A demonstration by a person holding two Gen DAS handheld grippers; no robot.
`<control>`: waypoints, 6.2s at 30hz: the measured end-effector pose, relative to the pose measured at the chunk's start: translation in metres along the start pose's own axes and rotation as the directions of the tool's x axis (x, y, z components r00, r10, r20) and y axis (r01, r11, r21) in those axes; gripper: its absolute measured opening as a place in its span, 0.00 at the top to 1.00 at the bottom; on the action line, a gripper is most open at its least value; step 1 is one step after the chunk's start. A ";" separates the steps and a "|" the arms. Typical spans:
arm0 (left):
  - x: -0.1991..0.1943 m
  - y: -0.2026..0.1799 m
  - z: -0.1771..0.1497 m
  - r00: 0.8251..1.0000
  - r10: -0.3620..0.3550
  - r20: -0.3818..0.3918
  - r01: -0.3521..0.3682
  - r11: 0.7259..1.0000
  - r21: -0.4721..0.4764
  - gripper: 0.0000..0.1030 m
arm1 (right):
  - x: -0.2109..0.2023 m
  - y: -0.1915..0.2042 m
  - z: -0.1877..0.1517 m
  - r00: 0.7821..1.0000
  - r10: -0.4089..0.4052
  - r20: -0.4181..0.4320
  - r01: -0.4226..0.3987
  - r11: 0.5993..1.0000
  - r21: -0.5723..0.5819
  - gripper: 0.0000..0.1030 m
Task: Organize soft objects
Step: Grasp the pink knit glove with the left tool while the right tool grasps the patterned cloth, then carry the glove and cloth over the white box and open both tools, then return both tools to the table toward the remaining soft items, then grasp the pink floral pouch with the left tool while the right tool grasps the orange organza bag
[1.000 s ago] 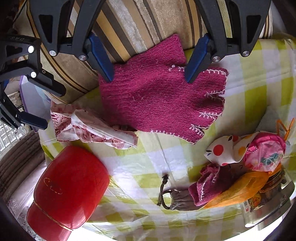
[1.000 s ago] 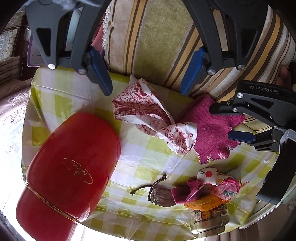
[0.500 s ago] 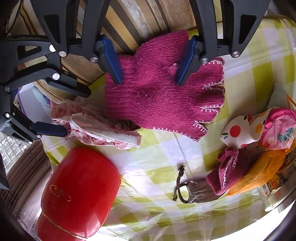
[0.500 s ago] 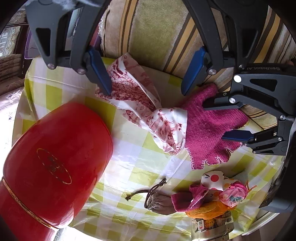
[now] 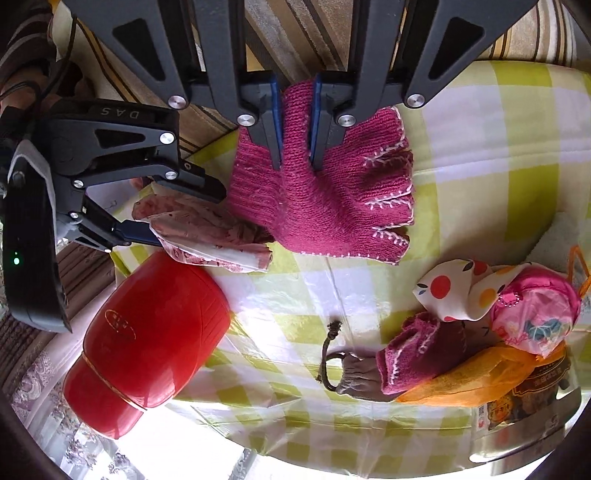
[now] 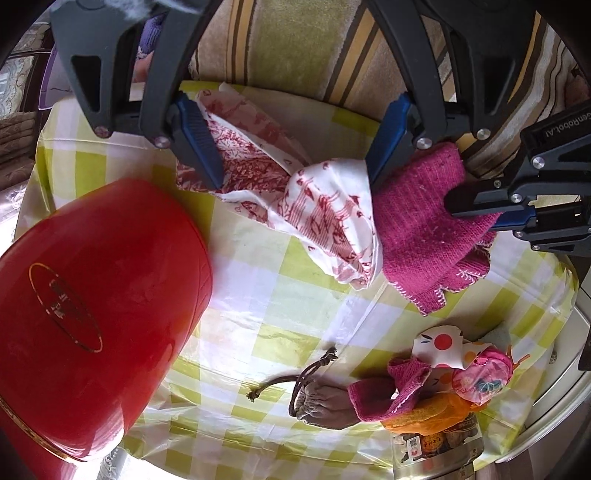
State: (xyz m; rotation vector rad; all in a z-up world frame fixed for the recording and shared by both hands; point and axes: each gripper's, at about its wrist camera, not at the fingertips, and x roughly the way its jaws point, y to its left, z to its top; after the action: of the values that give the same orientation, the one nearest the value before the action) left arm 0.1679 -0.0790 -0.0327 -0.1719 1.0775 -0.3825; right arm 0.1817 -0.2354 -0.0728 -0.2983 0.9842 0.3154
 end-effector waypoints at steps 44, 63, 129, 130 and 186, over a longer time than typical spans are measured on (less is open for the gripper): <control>-0.051 0.052 -0.006 0.953 0.077 0.292 0.004 0.963 -0.268 0.88 | -0.025 0.001 -0.004 0.974 0.057 0.218 -0.063 0.998 0.019 0.92; -0.088 -0.007 -0.005 0.923 0.105 0.370 -0.046 0.985 -0.166 0.88 | -0.087 -0.037 -0.043 0.962 0.002 0.272 -0.038 0.991 0.128 0.92; -0.089 -0.198 -0.037 0.934 -0.293 0.204 0.236 0.935 0.264 0.41 | -0.196 -0.173 -0.171 0.924 -0.312 0.222 0.182 0.867 0.464 0.22; -0.092 -0.192 -0.035 0.933 -0.284 0.221 0.227 0.941 0.253 0.41 | -0.196 -0.170 -0.168 0.925 -0.305 0.226 0.177 0.874 0.453 0.22; -0.095 0.148 0.047 0.852 0.254 0.458 -0.011 0.883 -0.469 0.60 | -0.143 0.072 0.118 0.859 0.121 0.498 -0.100 0.993 -0.068 0.22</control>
State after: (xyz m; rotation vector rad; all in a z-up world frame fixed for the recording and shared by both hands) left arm 0.2025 0.0921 0.0202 -0.5791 0.6247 0.0614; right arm 0.1699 -0.1421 0.1020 -0.1803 0.4781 0.4908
